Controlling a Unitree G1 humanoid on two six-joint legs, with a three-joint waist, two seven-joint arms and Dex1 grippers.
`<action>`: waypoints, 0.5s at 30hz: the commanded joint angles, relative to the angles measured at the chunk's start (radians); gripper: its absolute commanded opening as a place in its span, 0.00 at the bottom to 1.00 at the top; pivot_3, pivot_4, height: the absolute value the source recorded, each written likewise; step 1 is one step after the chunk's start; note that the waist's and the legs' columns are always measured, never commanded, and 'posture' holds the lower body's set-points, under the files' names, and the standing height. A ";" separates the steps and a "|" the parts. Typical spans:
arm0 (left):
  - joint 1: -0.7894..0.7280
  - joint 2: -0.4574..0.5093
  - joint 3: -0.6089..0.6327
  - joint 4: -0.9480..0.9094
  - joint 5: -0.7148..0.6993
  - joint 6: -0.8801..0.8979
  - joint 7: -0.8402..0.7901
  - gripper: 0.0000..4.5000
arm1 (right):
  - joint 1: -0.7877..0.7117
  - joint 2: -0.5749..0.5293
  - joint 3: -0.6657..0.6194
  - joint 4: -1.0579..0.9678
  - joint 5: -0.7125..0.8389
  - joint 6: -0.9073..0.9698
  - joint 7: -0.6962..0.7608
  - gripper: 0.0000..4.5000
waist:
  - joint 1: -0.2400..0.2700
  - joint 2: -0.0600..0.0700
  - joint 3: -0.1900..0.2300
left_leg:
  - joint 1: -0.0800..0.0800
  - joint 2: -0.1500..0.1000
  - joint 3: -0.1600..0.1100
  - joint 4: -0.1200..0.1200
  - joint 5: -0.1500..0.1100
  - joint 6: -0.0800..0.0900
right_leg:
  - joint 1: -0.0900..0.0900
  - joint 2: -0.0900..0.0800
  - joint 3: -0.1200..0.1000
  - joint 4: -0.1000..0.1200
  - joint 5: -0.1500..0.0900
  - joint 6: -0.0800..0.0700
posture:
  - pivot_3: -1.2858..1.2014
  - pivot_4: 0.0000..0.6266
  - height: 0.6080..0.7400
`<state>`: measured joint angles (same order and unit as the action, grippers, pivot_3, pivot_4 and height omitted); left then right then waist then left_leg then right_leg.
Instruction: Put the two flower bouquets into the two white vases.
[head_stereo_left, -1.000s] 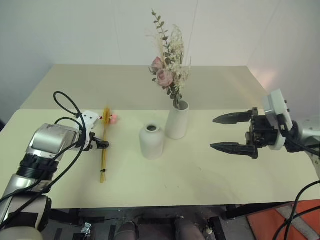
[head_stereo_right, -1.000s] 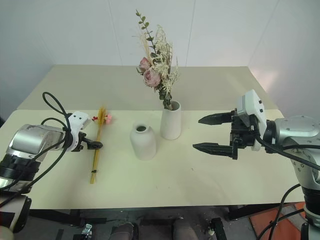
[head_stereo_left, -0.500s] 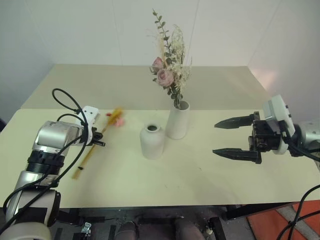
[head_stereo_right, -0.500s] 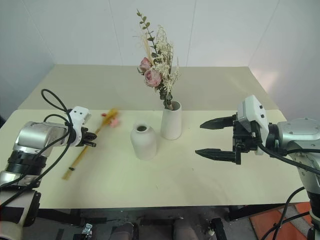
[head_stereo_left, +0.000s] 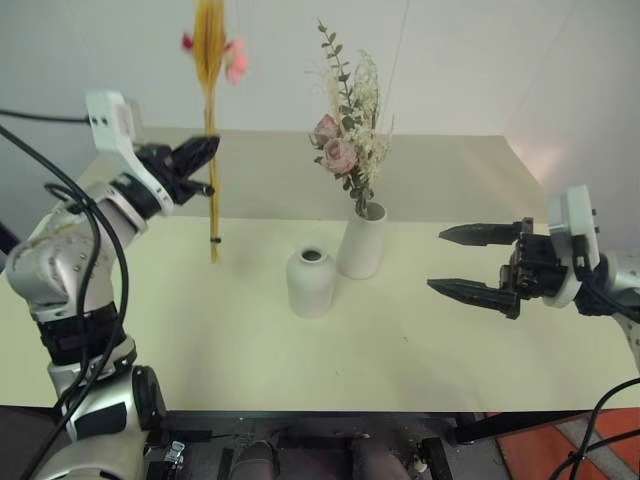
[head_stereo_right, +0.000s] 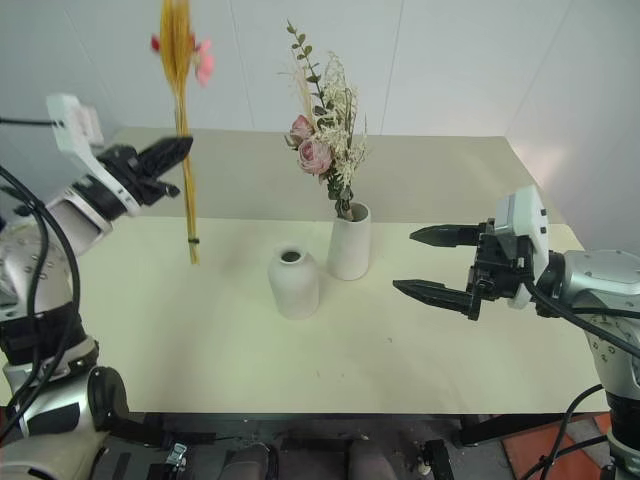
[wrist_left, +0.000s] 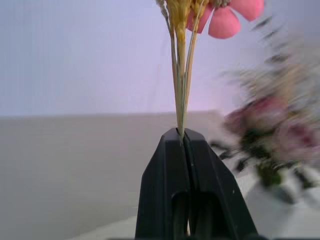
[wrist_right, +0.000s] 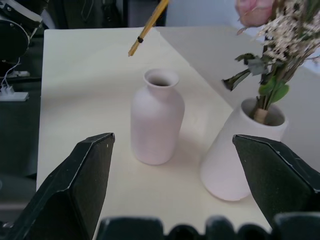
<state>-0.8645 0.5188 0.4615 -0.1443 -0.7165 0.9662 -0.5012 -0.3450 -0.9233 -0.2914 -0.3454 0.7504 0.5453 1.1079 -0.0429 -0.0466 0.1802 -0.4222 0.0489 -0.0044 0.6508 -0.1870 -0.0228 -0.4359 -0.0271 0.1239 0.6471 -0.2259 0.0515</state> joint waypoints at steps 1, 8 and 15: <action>-0.054 -0.017 0.016 -0.038 -0.123 0.010 -0.018 0.01 | -0.013 -0.007 -0.041 -0.024 0.020 -0.008 -0.011 1.00 | 0.000 0.000 0.000 | 0.001 0.000 0.000 0.000 0.000 0.000 | 0.001 0.000 0.000 0.000 -0.001 0.001 | 0.52 0.24 1.00; -0.082 -0.124 -0.033 -0.054 -0.247 -0.080 -0.039 0.01 | 0.006 0.001 -0.039 -0.052 0.030 -0.010 -0.034 1.00 | 0.000 0.000 0.000 | 0.002 0.000 0.000 0.000 0.000 0.000 | 0.003 0.000 0.000 0.000 -0.001 0.002 | 0.52 0.24 1.00; -0.057 -0.187 -0.153 0.009 -0.156 -0.286 -0.158 0.01 | -0.003 0.006 -0.029 -0.065 0.041 -0.005 -0.049 1.00 | 0.000 0.000 0.000 | 0.002 0.000 0.000 0.000 0.000 0.000 | 0.003 0.000 0.000 -0.001 -0.001 0.001 | 0.52 0.24 1.00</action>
<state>-0.9092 0.3384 0.3233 -0.1412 -0.8916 0.7339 -0.6347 -0.3371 -0.9151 -0.2918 -0.3834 0.7685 0.5452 1.0659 -0.0429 -0.0465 0.1801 -0.4198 0.0487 -0.0044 0.6509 -0.1870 -0.0228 -0.4328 -0.0268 0.1241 0.6464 -0.2264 0.0524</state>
